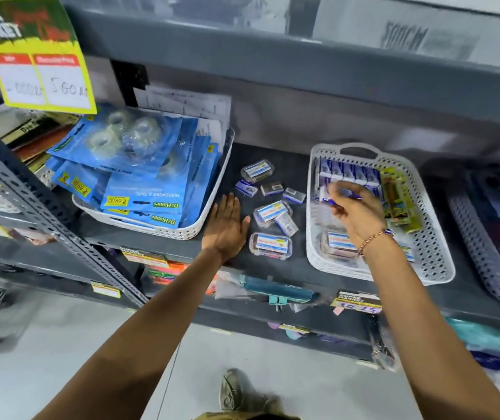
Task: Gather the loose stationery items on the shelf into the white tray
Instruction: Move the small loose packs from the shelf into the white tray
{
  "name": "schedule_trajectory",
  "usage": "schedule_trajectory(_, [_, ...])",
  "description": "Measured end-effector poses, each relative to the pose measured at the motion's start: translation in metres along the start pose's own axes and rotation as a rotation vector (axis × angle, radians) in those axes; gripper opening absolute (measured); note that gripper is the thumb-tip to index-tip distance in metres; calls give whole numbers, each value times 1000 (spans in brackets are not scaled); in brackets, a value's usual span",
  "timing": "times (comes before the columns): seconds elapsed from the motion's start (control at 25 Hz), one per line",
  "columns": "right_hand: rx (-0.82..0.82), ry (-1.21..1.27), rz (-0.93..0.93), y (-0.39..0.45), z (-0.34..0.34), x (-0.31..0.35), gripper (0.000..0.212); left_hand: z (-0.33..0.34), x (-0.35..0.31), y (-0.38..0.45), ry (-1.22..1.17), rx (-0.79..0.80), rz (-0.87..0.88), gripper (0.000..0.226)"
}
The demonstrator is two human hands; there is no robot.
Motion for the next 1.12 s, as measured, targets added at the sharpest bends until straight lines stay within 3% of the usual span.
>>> schedule_trajectory(0.2, [-113,88,86,31,-47,1,25,0,-2,2,0,-21,-17,64])
schedule_trajectory(0.4, [-163,-377,23,45,-62,-3,45,2,-2,3,26,-11,-20,64])
schedule_trajectory(0.44, [-165,-423,13,44,-61,0,45,2,-3,3,32,-8,-19,64])
schedule_trajectory(0.52, [-183,-449,-23,42,-49,14,22,1,-3,3,41,3,-24,63])
schedule_trajectory(0.64, [-179,-402,-102,50,-31,25,34,3,-3,3,45,10,-29,64])
schedule_trajectory(0.72, [-154,-480,-220,57,-17,29,12,4,-2,1,20,-4,-31,64])
schedule_trajectory(0.76, [-129,-572,-264,60,-10,32,12,4,-2,2,7,-20,-31,64])
schedule_trajectory(0.84, [-141,-671,-298,63,-3,33,35,4,-2,1,-8,-40,-31,64])
schedule_trajectory(0.96, [-171,-668,-292,66,1,29,28,3,-3,3,-21,-54,-35,65])
schedule_trajectory(1.12, [-100,-855,-314,73,7,19,29,2,-4,3,-20,-64,-37,65])
Point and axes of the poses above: each hand's wrist, its own y-axis towards the middle knuckle, its own z-axis out of the palm, x = y × z, the point moved 3 cm from there along y, towards the middle knuckle, and after that the axes turned 9 degrees about -x, right-handed, at the moved point
